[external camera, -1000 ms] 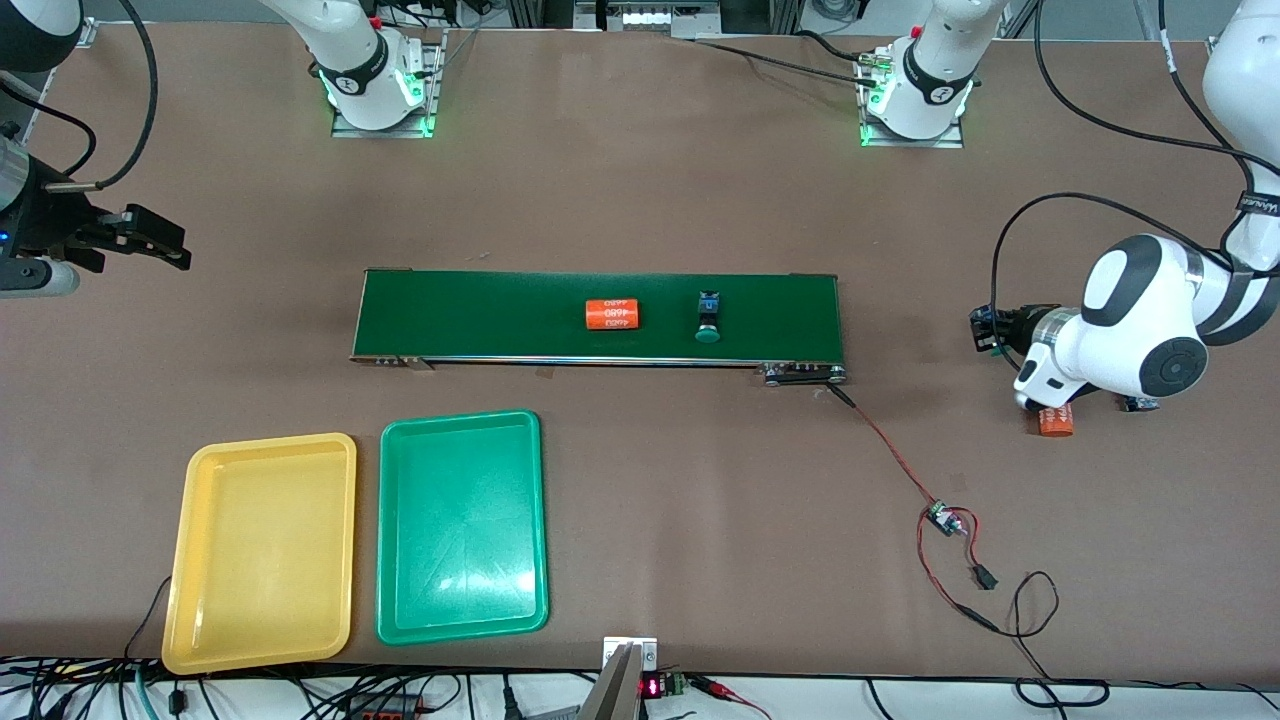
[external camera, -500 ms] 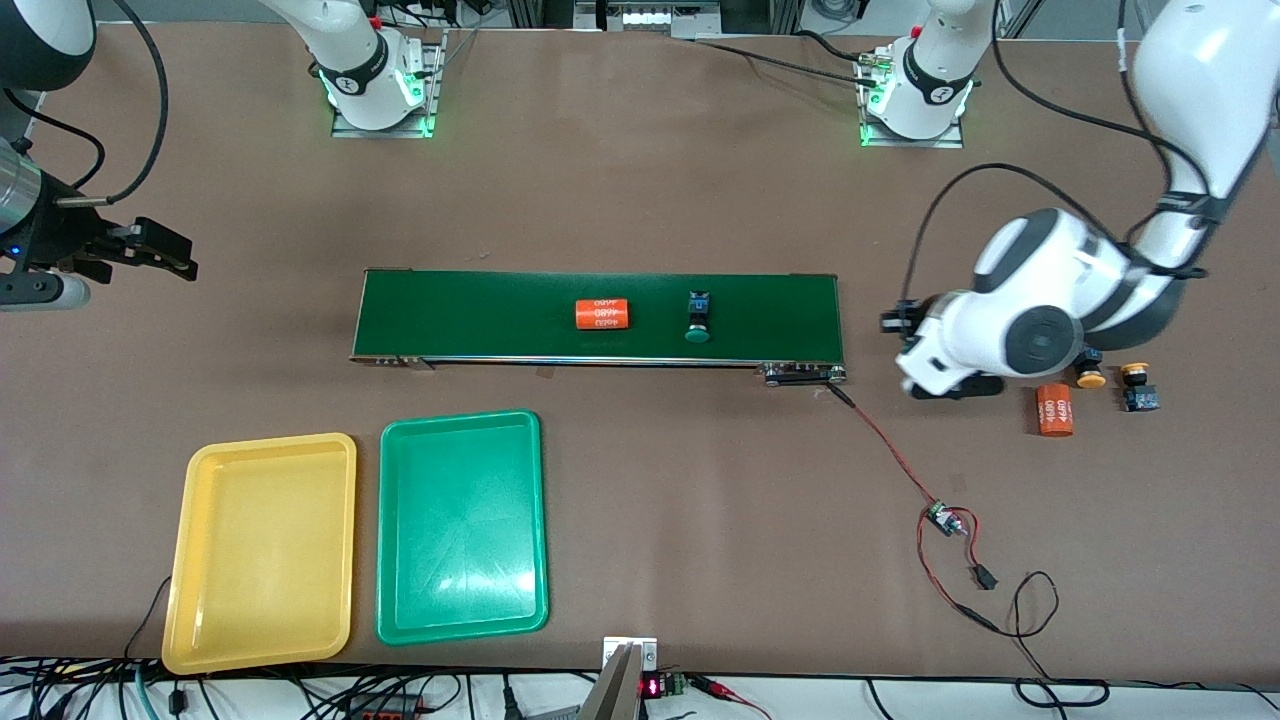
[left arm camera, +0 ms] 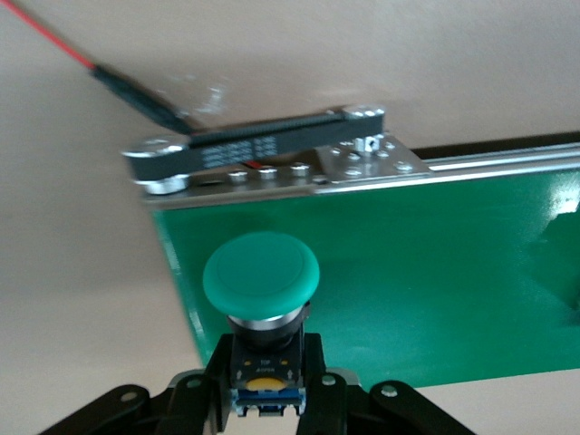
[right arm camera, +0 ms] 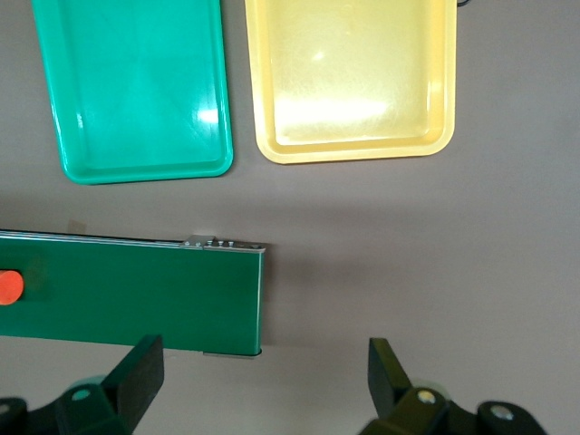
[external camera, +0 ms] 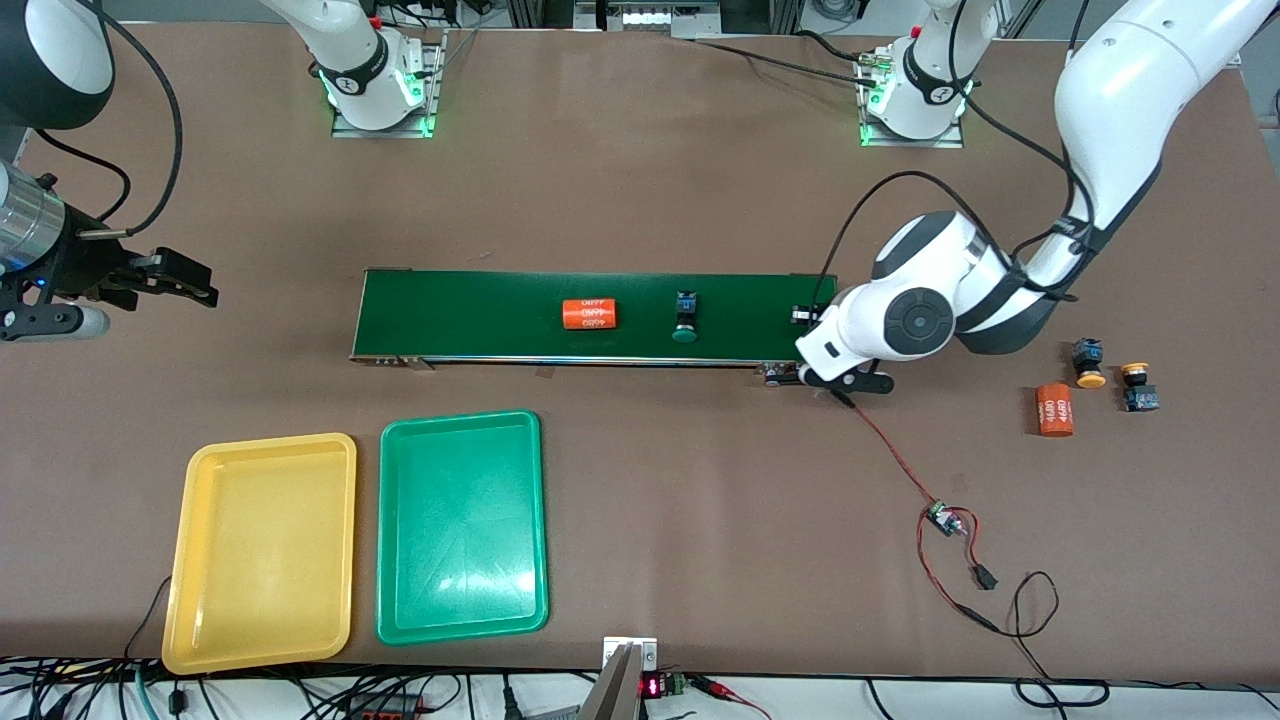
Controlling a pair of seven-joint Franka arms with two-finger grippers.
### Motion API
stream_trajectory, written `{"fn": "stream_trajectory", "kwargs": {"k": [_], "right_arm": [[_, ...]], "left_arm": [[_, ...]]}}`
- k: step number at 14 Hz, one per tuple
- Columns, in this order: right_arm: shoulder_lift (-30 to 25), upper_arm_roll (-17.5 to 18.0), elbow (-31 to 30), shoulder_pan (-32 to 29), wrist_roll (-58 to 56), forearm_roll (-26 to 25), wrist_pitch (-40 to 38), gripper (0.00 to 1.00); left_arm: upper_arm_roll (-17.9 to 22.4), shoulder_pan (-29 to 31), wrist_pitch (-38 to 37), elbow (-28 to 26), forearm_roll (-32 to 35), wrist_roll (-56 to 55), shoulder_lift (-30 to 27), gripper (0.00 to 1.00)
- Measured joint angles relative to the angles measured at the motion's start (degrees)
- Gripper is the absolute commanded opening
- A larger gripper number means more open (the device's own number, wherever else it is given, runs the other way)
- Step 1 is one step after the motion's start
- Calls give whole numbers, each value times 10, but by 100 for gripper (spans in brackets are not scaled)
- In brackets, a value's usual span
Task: Sort buttons by color to trays
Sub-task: 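Place the green button on the belt while the right gripper approaches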
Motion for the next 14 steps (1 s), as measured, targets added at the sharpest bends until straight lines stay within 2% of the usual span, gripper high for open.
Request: {"fn": "stream_trajectory", "kwargs": {"k": [3, 4, 5, 7, 10, 12, 14], "right_arm": [[5, 1, 0, 6, 0, 5, 1, 100], [8, 2, 0, 12, 0, 5, 5, 100], [10, 3, 0, 17, 0, 5, 11, 100], [19, 3, 0, 30, 6, 6, 17, 100], [34, 5, 0, 74, 81, 7, 19, 100], [43, 7, -1, 116, 142, 7, 23, 100], [56, 8, -1, 162, 180, 7, 33, 100]], "left_arm": [[2, -12, 6, 0, 0, -3, 21, 29], [2, -16, 6, 0, 0, -12, 24, 57], [2, -22, 6, 0, 0, -28, 25, 100], [1, -37, 6, 0, 0, -68, 25, 100], [1, -38, 6, 11, 0, -88, 24, 100], [1, -19, -1, 35, 0, -89, 18, 100], [0, 7, -43, 79, 0, -79, 9, 100]]}}
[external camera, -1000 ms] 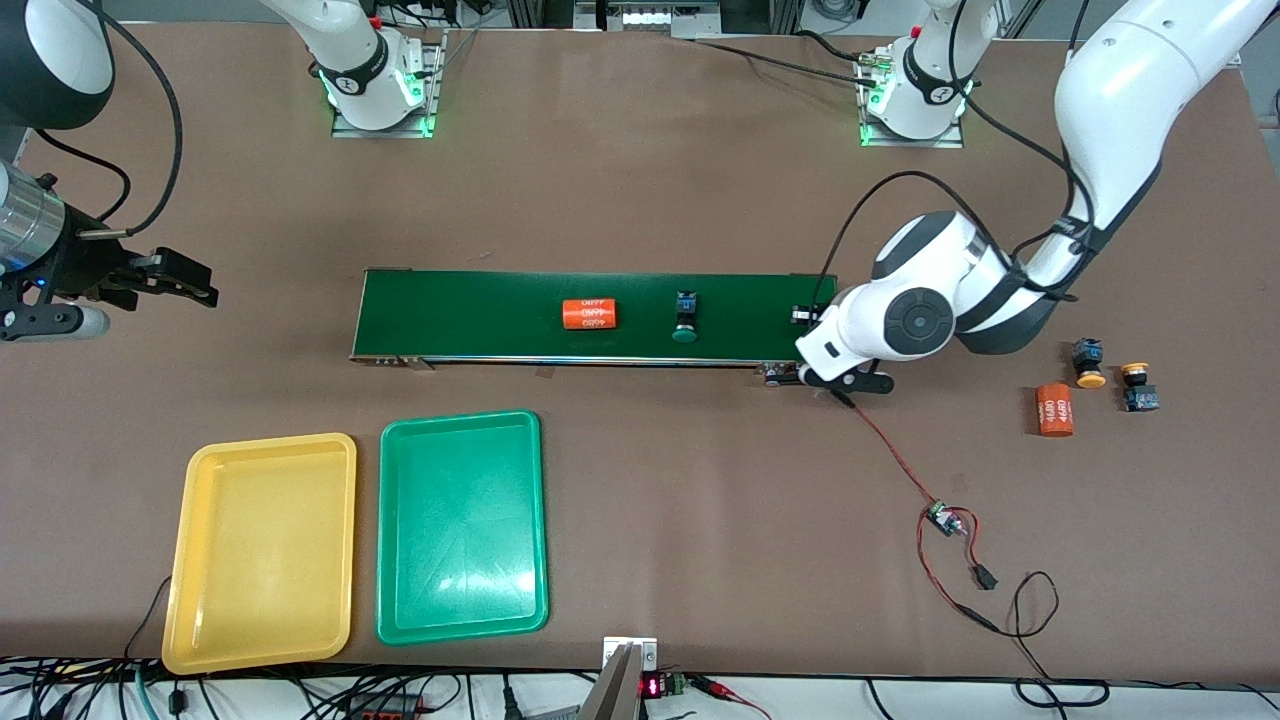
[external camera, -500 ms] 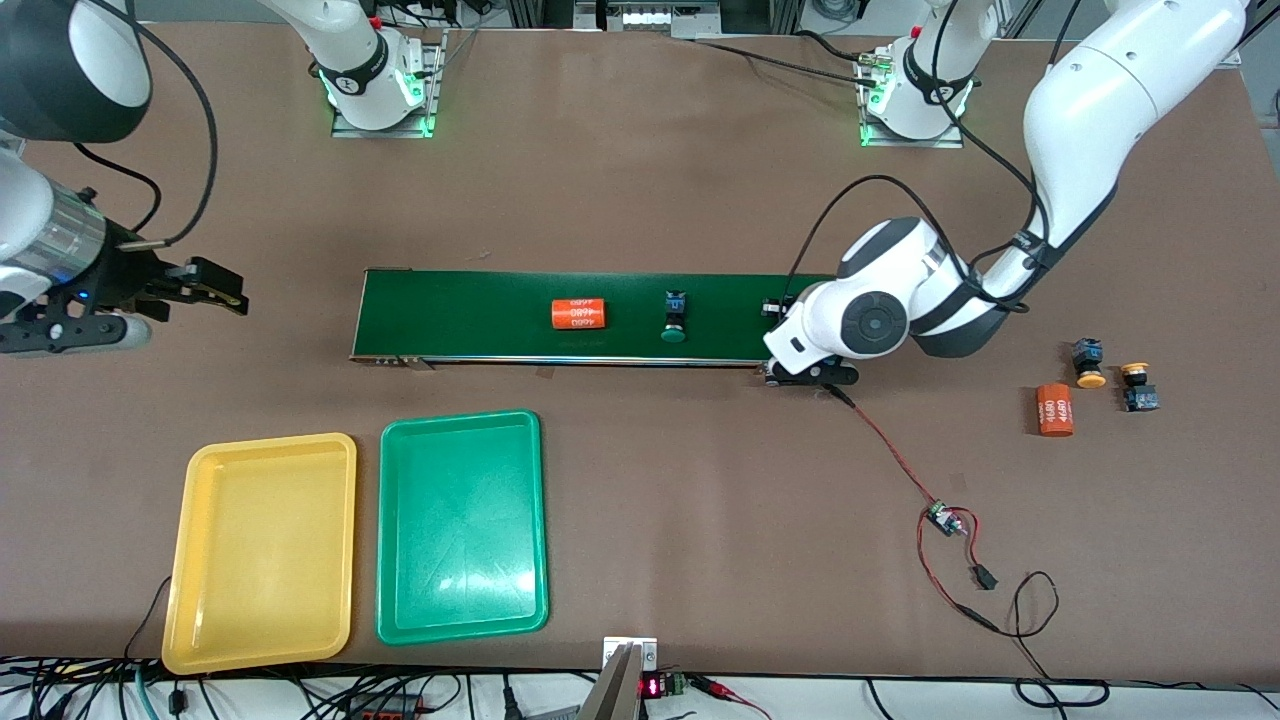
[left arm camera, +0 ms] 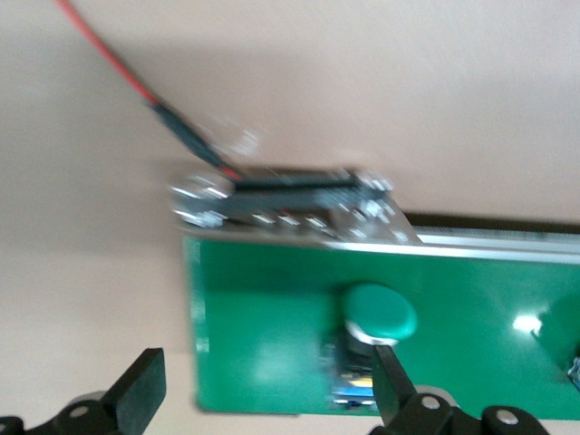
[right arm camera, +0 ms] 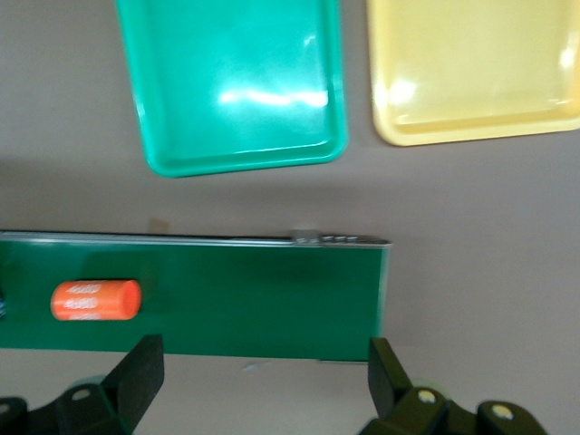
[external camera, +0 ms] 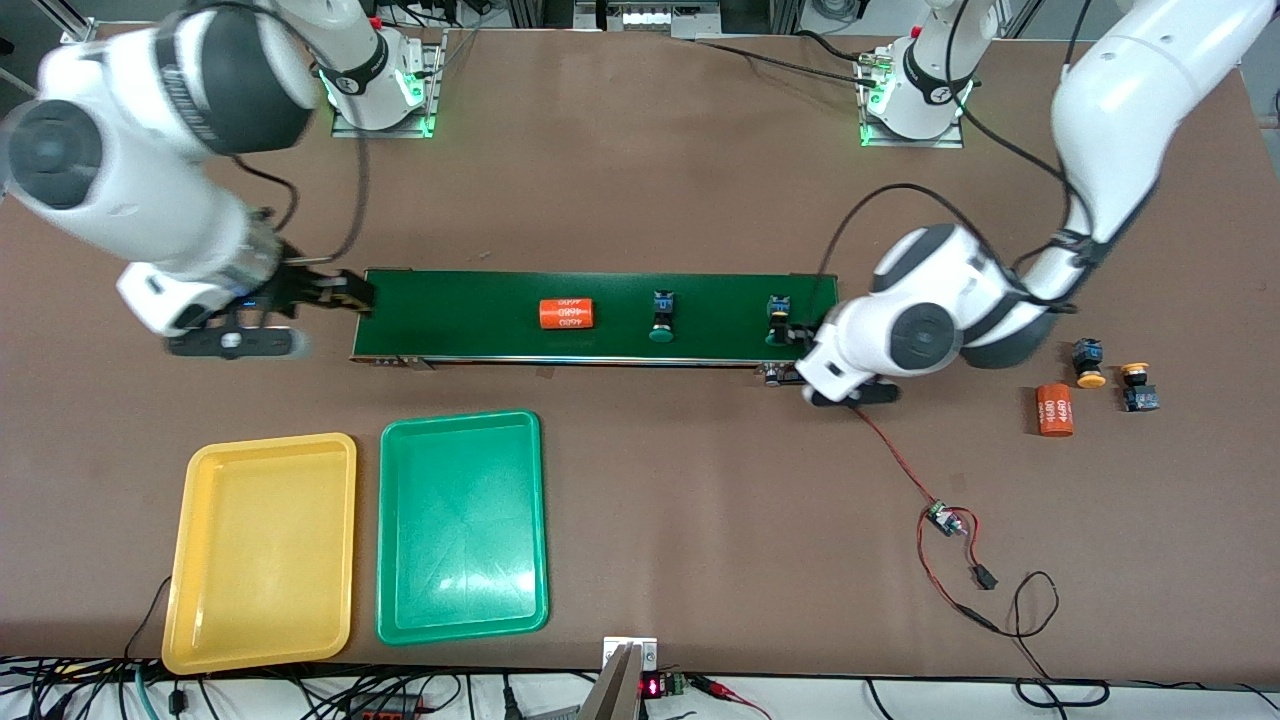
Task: Sort buttons by color to trays
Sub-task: 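Grasp the first green button off the belt with the right gripper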
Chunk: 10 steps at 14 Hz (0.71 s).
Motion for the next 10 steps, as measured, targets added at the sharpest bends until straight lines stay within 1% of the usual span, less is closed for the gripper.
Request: {"fn": "stream_trajectory", "kwargs": {"k": [2, 4, 8, 10], "right_arm": [[20, 0, 0, 39, 17, 0, 18, 100], [43, 1, 0, 66, 23, 0, 35, 100], [83, 1, -1, 127, 113, 1, 89, 100], [106, 1, -1, 159, 169, 1, 113, 100]], "left_arm": [[2, 23, -60, 57, 2, 38, -7, 100], [15, 46, -89, 90, 28, 92, -11, 100], [75, 93, -86, 96, 134, 211, -6, 100], [102, 111, -57, 96, 151, 271, -2, 100]]}}
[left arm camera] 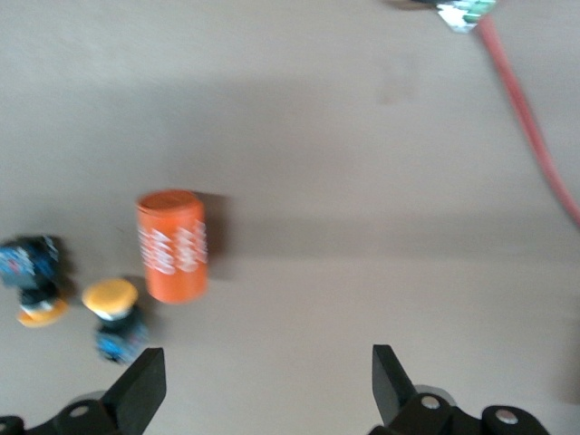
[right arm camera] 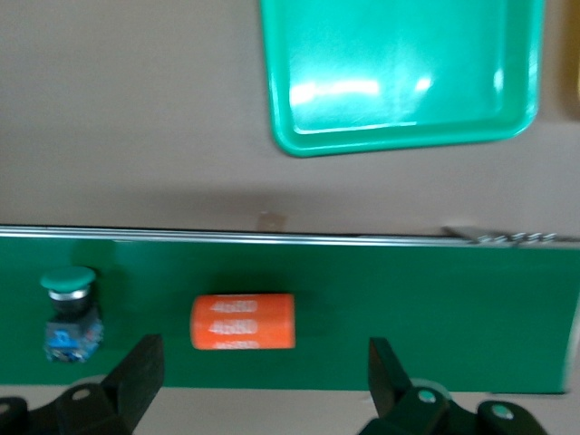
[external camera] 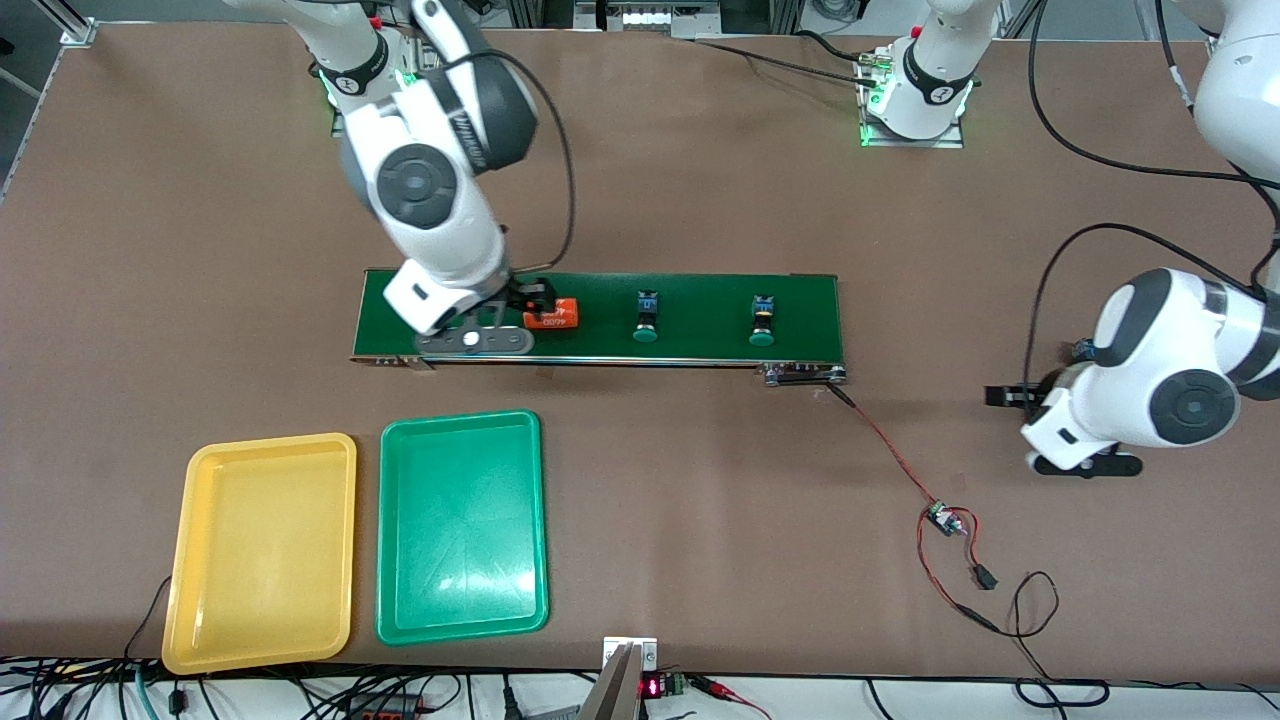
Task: Sort buttons by color to trays
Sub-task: 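Grasp the first green button off the belt with the right gripper, then carry the green button into the green tray and open the right gripper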
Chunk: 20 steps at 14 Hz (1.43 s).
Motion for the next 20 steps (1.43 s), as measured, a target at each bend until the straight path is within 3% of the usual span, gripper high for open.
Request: {"fn": "stream_trajectory", "kwargs": {"k": [4, 7, 8, 10, 13, 14, 15, 18, 20], "right_arm": [[46, 0, 0, 53, 88, 5, 72, 100], [78, 0, 6, 82, 104, 47, 113, 100], [87, 0, 8, 88, 107, 52, 121, 100], [101, 0, 12, 92, 109, 55, 134, 100], [124, -2, 13, 92, 109, 55, 160, 100], [133, -2, 13, 92, 109, 55, 167, 89], [142, -1, 13, 94, 109, 55, 173, 62], [154, -2, 14, 97, 109, 56, 181, 12], [154, -4, 17, 95, 109, 56, 181, 1]], "left_arm": [[79, 19, 108, -7, 3, 90, 20, 100], [102, 20, 141, -17, 4, 103, 47, 100], [106, 20, 142, -20, 5, 106, 55, 92], [113, 19, 146, -22, 5, 130, 67, 43], [117, 19, 146, -22, 5, 153, 70, 23], [116, 18, 146, -22, 5, 156, 70, 21], [113, 17, 147, -21, 5, 159, 69, 21], [67, 19, 147, -10, 6, 206, 58, 21], [22, 22, 128, -8, 6, 273, 45, 21]]}}
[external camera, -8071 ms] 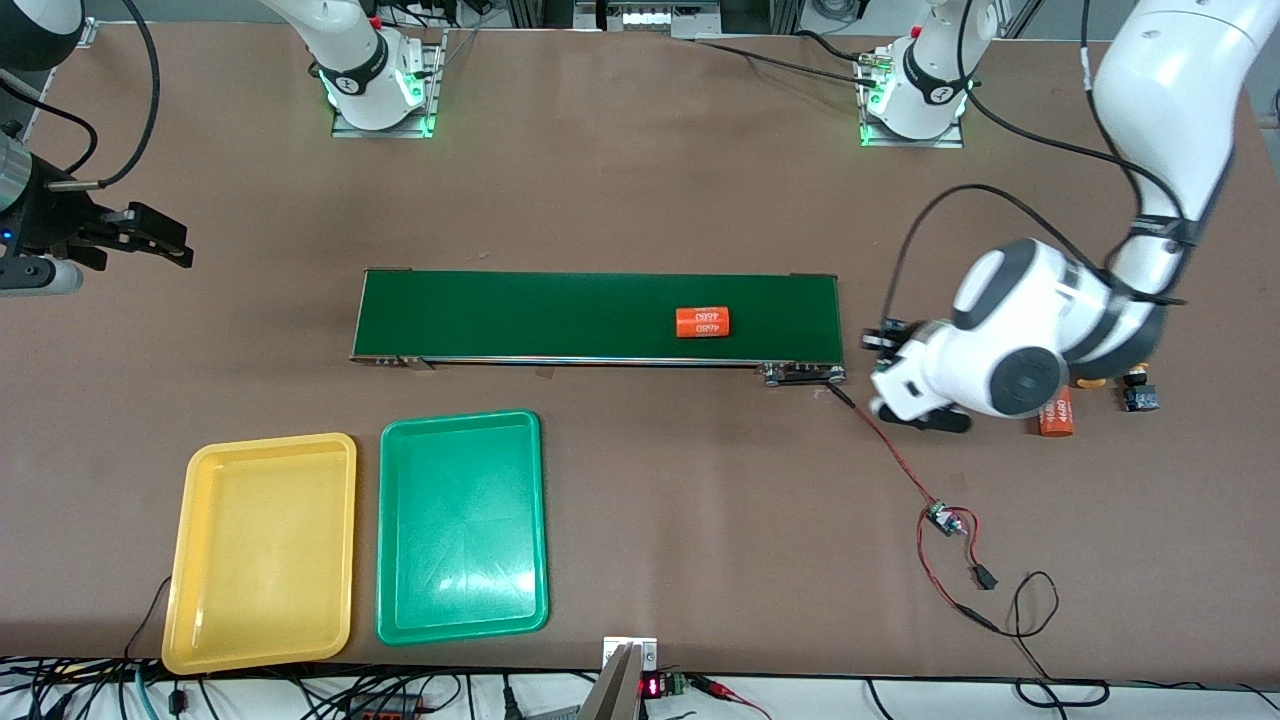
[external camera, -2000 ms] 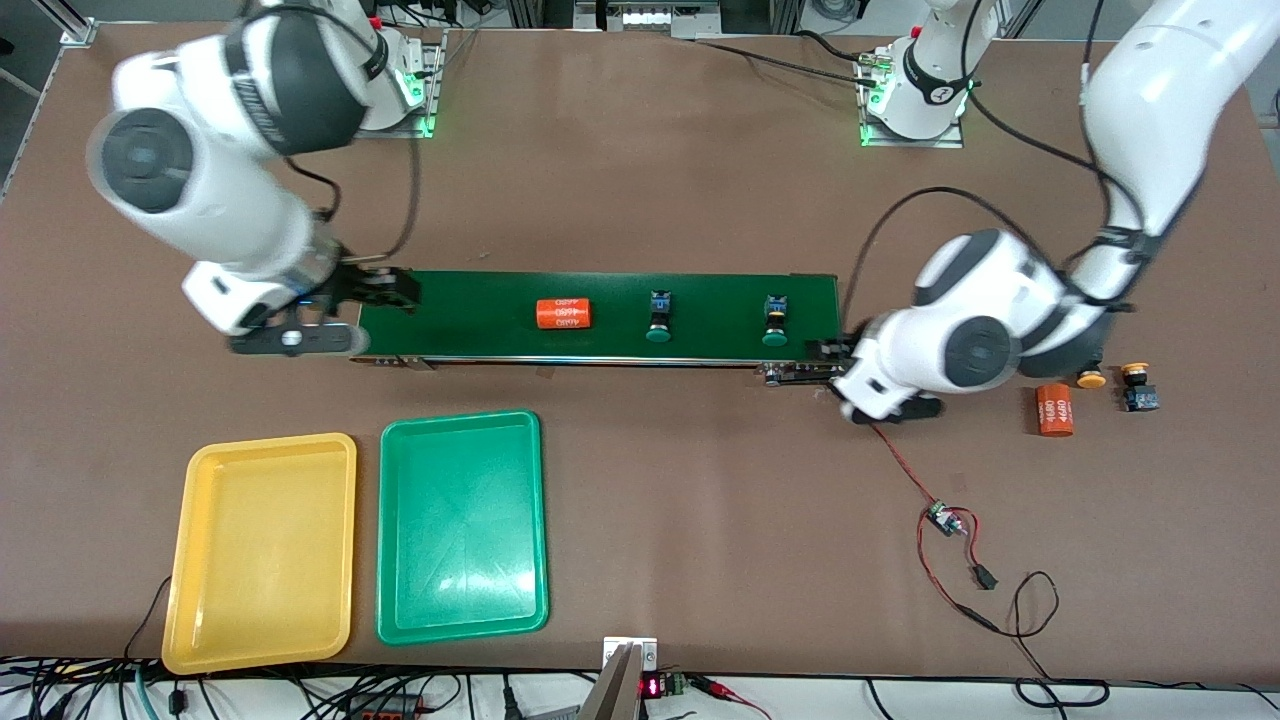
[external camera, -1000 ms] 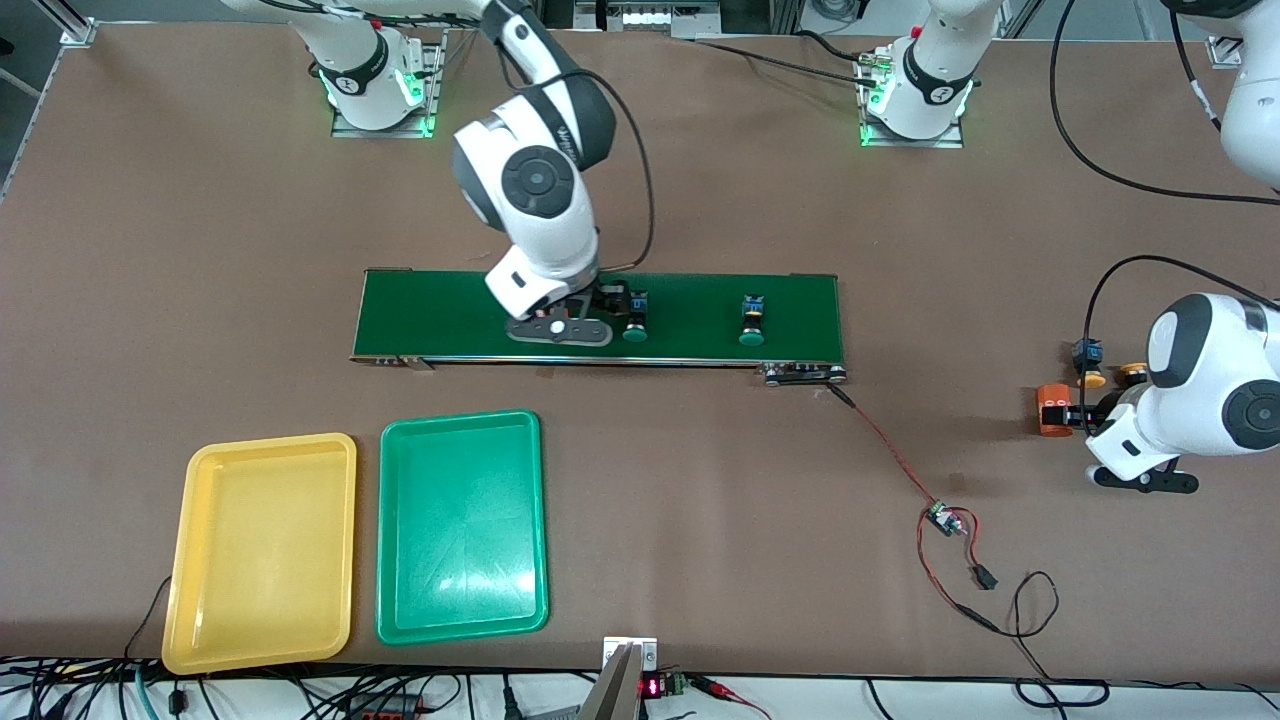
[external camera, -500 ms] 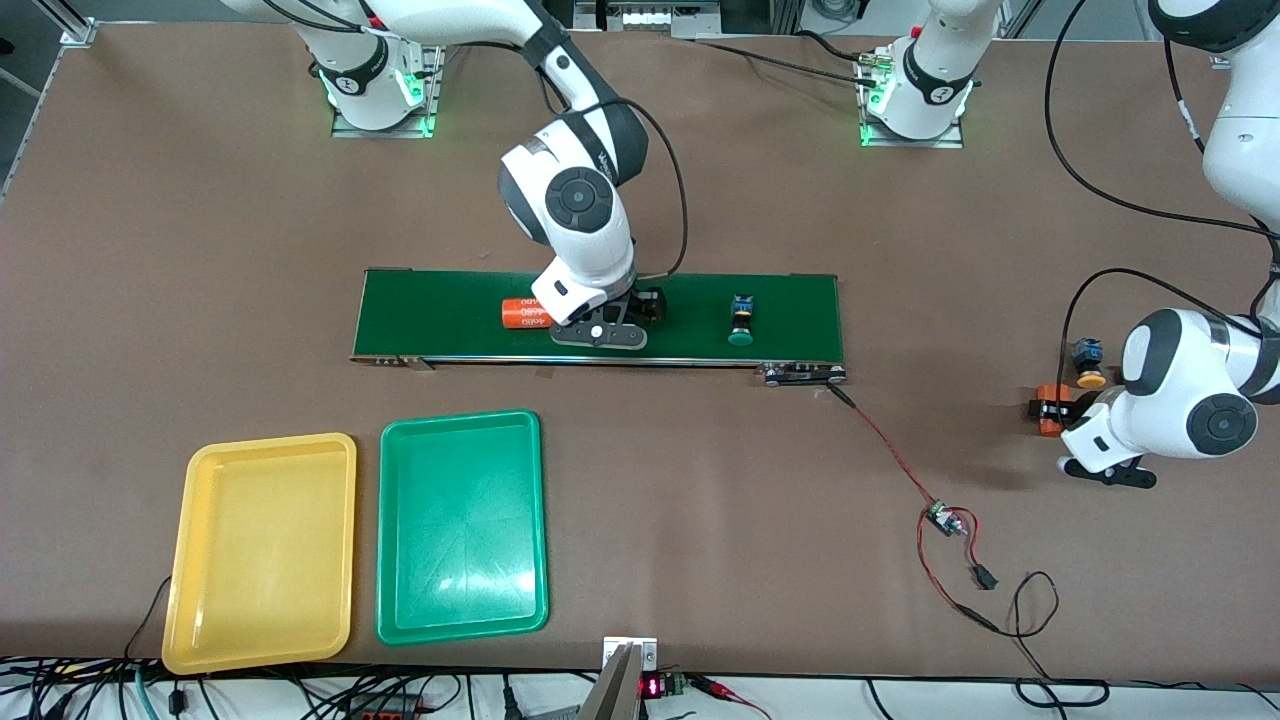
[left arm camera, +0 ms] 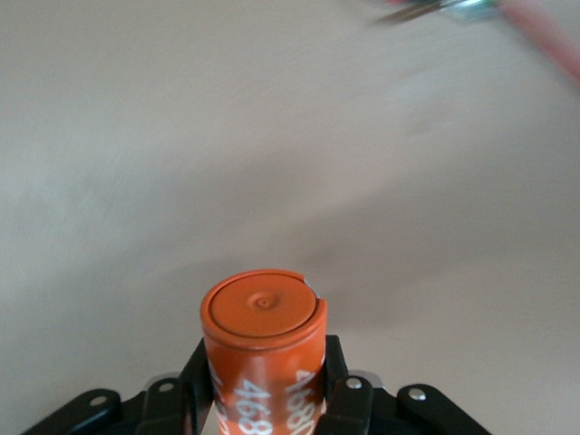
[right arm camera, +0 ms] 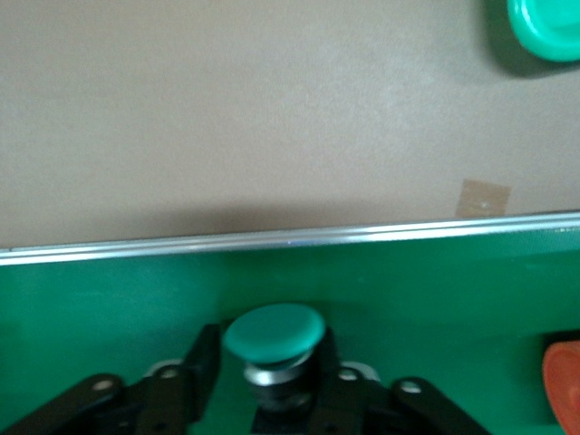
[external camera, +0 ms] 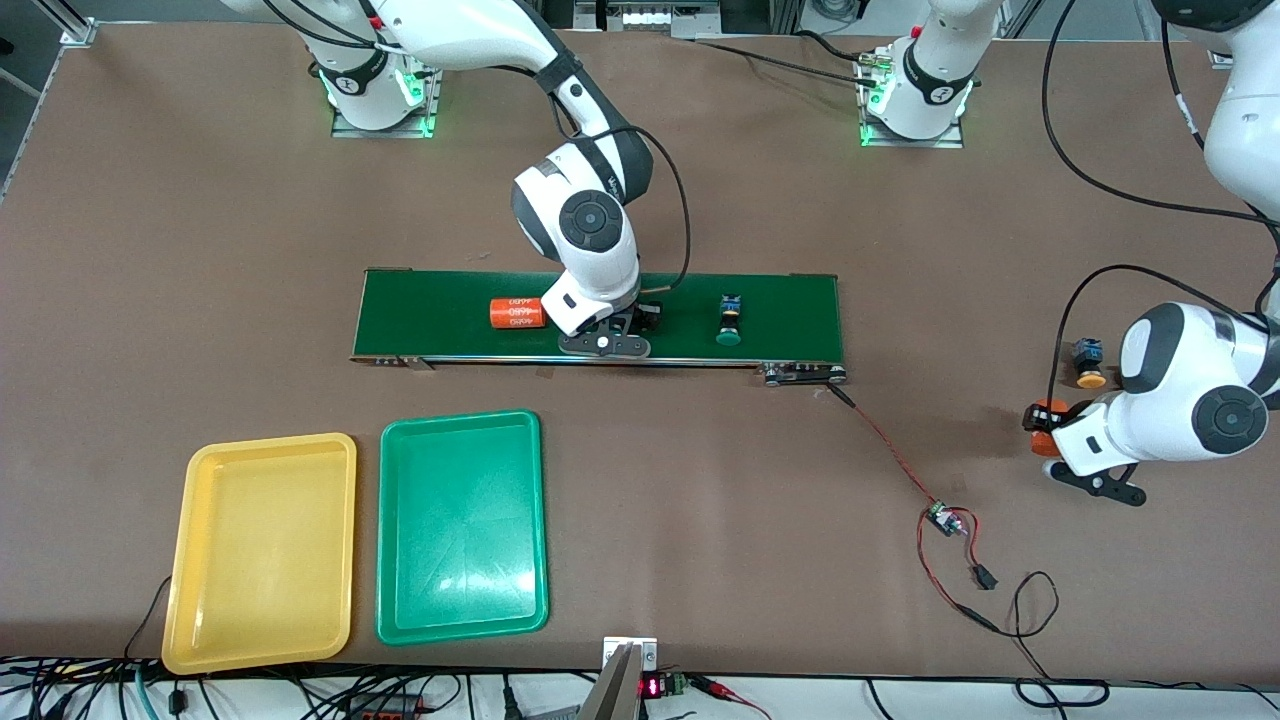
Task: Sort buttons by color to trays
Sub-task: 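Carry the green button into the green tray and open the right gripper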
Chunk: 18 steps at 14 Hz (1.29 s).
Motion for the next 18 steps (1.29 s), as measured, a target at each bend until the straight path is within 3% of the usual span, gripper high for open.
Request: {"fn": "stream_trajectory", "kwargs": {"k": [4, 8, 13, 18], "right_arm": [[0, -9, 17, -1, 0, 0, 0, 0], [-9, -55, 33, -4, -1, 0, -9, 0], [-11, -151, 47, -15, -19, 0, -18, 0], [13, -163, 84, -100, -176, 0, -14, 0]], "left_arm": [[-86, 1, -40, -2, 0, 194, -6, 20], [-163, -7, -77, -24, 0, 330, -7, 18], [-199, -32, -74, -104, 0, 364, -5, 17], [-201, -92, -65, -120, 0, 362, -5, 17]]}}
